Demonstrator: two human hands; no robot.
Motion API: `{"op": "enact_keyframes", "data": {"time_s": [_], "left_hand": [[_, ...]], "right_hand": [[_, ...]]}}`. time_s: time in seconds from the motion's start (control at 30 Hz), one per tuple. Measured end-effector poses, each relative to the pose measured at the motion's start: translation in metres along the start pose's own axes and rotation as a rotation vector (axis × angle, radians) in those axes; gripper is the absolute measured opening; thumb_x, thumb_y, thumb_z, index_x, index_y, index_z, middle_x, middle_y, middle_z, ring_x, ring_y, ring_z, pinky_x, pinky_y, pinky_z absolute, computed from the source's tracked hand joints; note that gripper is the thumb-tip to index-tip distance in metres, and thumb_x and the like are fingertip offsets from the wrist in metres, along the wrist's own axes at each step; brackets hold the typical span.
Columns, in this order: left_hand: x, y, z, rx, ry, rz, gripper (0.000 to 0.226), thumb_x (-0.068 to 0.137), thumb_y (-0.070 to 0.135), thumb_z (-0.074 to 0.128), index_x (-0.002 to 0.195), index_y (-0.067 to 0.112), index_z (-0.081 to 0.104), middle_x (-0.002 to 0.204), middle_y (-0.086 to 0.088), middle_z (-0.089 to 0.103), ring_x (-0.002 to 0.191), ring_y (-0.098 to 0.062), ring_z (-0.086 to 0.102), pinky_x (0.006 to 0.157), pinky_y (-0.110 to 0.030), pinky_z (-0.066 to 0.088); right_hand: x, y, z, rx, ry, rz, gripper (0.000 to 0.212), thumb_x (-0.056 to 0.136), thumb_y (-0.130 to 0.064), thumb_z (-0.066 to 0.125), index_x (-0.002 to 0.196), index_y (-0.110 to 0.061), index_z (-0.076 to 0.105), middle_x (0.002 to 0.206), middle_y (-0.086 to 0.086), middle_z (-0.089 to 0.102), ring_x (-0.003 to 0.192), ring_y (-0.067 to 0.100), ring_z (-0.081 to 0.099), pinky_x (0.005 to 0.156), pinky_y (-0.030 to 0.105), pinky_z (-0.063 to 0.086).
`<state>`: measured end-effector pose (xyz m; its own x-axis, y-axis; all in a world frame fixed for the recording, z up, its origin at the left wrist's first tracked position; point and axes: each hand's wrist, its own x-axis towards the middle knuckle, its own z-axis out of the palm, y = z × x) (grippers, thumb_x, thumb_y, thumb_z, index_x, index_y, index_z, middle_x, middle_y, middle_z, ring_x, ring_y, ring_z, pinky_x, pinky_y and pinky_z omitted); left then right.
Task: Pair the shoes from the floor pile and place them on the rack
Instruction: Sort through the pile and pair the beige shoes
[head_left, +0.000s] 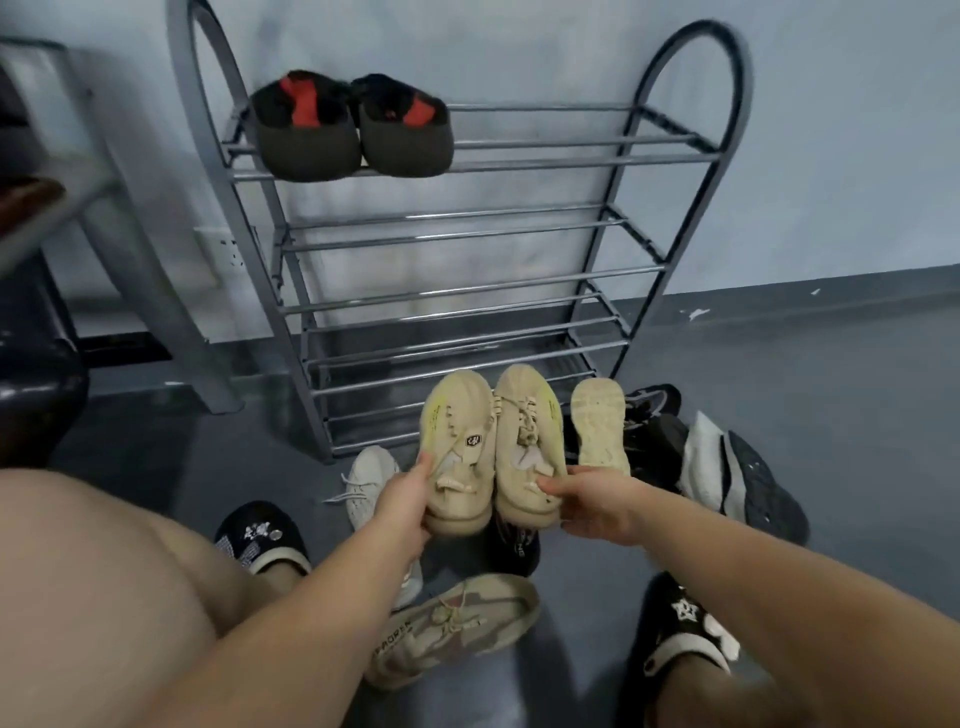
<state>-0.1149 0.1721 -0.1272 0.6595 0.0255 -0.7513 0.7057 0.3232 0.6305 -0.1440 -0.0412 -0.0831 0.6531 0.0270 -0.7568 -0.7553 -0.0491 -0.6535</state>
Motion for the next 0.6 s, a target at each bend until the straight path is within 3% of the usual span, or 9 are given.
{"op": "enact_keyframes", "data": {"time_s": [0.1, 0.23, 0.33, 0.47, 0.6], "left_hand": [[-0.025, 0.011, 0.028, 0.008, -0.067, 0.021, 0.046, 0.093, 0.042, 0.053, 0.124, 0.009, 0.057, 0.108, -0.012, 0.067, 0.087, -0.025, 0.065, 0.065, -0.034, 0.053], [-0.06, 0.035, 0.066, 0.017, -0.137, 0.094, 0.044, 0.093, 0.038, 0.054, 0.125, 0.008, 0.055, 0.1, -0.01, 0.068, 0.078, -0.021, 0.065, 0.053, -0.029, 0.051], [-0.08, 0.054, 0.091, 0.019, -0.165, 0.168, 0.045, 0.092, 0.039, 0.056, 0.125, 0.01, 0.054, 0.107, -0.01, 0.068, 0.08, -0.022, 0.065, 0.055, -0.03, 0.052], [-0.106, 0.084, 0.116, 0.006, -0.224, 0.252, 0.048, 0.088, 0.045, 0.058, 0.124, 0.013, 0.055, 0.114, -0.011, 0.067, 0.093, -0.027, 0.068, 0.06, -0.036, 0.056], [-0.133, 0.113, 0.139, -0.008, -0.265, 0.337, 0.055, 0.082, 0.05, 0.06, 0.124, 0.015, 0.056, 0.113, -0.01, 0.068, 0.096, -0.028, 0.068, 0.068, -0.039, 0.058]], "right_hand": [[-0.023, -0.015, -0.031, -0.008, 0.026, -0.025, 0.019, 0.083, -0.017, 0.07, 0.101, -0.017, 0.063, 0.103, 0.004, 0.064, 0.094, 0.019, 0.057, 0.078, 0.028, 0.046], [-0.057, -0.045, -0.06, -0.04, 0.077, -0.103, 0.032, 0.081, -0.019, 0.071, 0.111, -0.013, 0.06, 0.102, 0.006, 0.059, 0.089, 0.018, 0.056, 0.08, 0.029, 0.048], [-0.086, -0.069, -0.073, -0.034, 0.109, -0.16, 0.029, 0.082, -0.019, 0.071, 0.107, -0.014, 0.059, 0.1, 0.007, 0.055, 0.093, 0.02, 0.053, 0.088, 0.031, 0.046], [-0.128, -0.096, -0.083, -0.034, 0.161, -0.244, 0.019, 0.083, -0.018, 0.069, 0.098, -0.01, 0.062, 0.078, 0.006, 0.056, 0.073, 0.018, 0.053, 0.068, 0.027, 0.046], [-0.161, -0.123, -0.093, -0.013, 0.167, -0.293, 0.013, 0.085, -0.019, 0.066, 0.093, -0.011, 0.059, 0.072, 0.004, 0.048, 0.065, 0.015, 0.044, 0.067, 0.026, 0.041]]}}
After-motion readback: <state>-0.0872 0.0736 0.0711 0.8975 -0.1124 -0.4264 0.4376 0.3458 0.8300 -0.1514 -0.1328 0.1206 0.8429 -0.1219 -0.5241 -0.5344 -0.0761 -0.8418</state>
